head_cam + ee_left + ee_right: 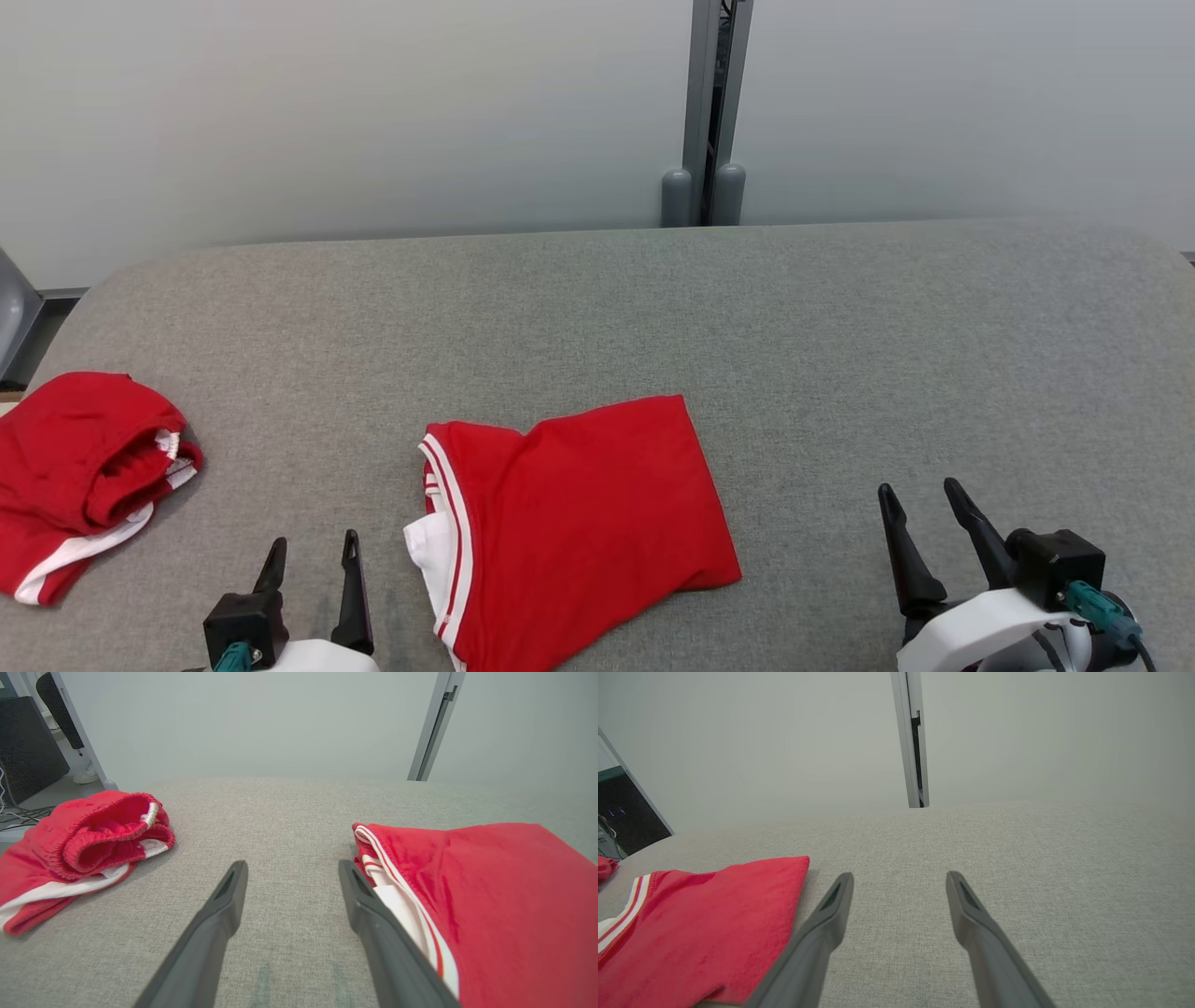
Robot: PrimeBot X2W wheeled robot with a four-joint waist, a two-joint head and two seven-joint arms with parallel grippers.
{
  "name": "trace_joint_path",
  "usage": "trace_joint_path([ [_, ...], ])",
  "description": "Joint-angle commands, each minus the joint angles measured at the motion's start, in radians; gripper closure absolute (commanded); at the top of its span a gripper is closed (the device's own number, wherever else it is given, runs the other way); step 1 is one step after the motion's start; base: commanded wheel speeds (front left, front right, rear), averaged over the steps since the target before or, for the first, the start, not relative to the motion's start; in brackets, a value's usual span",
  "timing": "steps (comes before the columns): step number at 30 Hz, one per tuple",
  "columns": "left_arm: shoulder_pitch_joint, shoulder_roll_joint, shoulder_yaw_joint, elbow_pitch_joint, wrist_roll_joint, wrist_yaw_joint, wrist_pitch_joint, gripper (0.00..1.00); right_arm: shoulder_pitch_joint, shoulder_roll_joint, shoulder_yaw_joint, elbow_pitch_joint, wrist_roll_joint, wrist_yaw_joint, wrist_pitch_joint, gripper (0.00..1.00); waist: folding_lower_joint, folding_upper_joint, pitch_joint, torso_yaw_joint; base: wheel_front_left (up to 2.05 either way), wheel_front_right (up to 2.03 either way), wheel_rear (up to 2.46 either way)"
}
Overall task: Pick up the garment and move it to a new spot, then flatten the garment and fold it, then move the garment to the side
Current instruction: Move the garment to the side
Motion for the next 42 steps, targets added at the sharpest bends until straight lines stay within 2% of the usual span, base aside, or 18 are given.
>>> trace_joint_path([
  [1, 0.007, 0.004, 0.003, -0.008, 0.007, 0.005, -0.002, 0.00, 0.004, -0.005, 0.000, -0.008, -0.003, 0.000, -0.001, 0.00, 0.0000, 0.0000, 0.002, 0.000, 0.00, 0.00, 0.00],
  [17, 0.003, 0.005, -0.020, -0.028, 0.011, 0.004, -0.002, 0.00, -0.008, -0.005, 0.020, 0.010, -0.030, 0.000, -0.001, 0.00, 0.0000, 0.0000, 0.018, 0.021, 0.00, 0.00, 0.00],
  [22, -0.019, 0.004, -0.030, -0.038, 0.001, 0.005, -0.002, 0.00, -0.025, -0.005, 0.044, 0.034, -0.027, 0.000, -0.001, 0.00, 0.0000, 0.0000, 0.052, 0.059, 0.00, 0.00, 0.00],
  [30, -0.044, 0.004, -0.089, -0.042, -0.021, 0.009, -0.002, 0.00, -0.104, -0.005, 0.102, 0.127, 0.003, 0.000, -0.001, 0.00, 0.0000, 0.0000, 0.112, 0.173, 0.00, 0.00, 0.00],
  [33, -0.052, 0.004, -0.101, -0.043, -0.032, 0.016, -0.002, 0.00, -0.157, -0.005, 0.118, 0.181, 0.018, 0.000, -0.001, 0.00, 0.0000, 0.0000, 0.130, 0.218, 0.00, 0.00, 0.00],
  [35, -0.055, 0.004, -0.104, -0.045, -0.032, 0.017, -0.002, 0.00, -0.170, -0.005, 0.120, 0.196, 0.021, 0.000, 0.000, 0.00, 0.0000, 0.0000, 0.134, 0.226, 0.00, 0.00, 0.00],
  [40, -0.080, 0.004, -0.113, -0.056, -0.039, 0.021, -0.002, 0.00, -0.260, -0.005, 0.125, 0.326, 0.043, 0.000, 0.000, 0.00, 0.0000, 0.0000, 0.172, 0.260, 0.00, 0.00, 0.00],
  [41, -0.080, 0.005, -0.113, -0.057, -0.040, 0.022, -0.002, 0.00, -0.272, -0.005, 0.129, 0.347, 0.049, 0.000, 0.000, 0.15, 0.0000, 0.0000, 0.176, 0.261, 0.00, 0.00, 0.00],
  [42, -0.082, 0.004, -0.113, -0.058, -0.040, 0.023, -0.002, 0.00, -0.286, -0.005, 0.136, 0.367, 0.050, 0.000, 0.000, 0.51, 0.0000, 0.0000, 0.182, 0.262, 0.00, 0.00, 0.00],
])
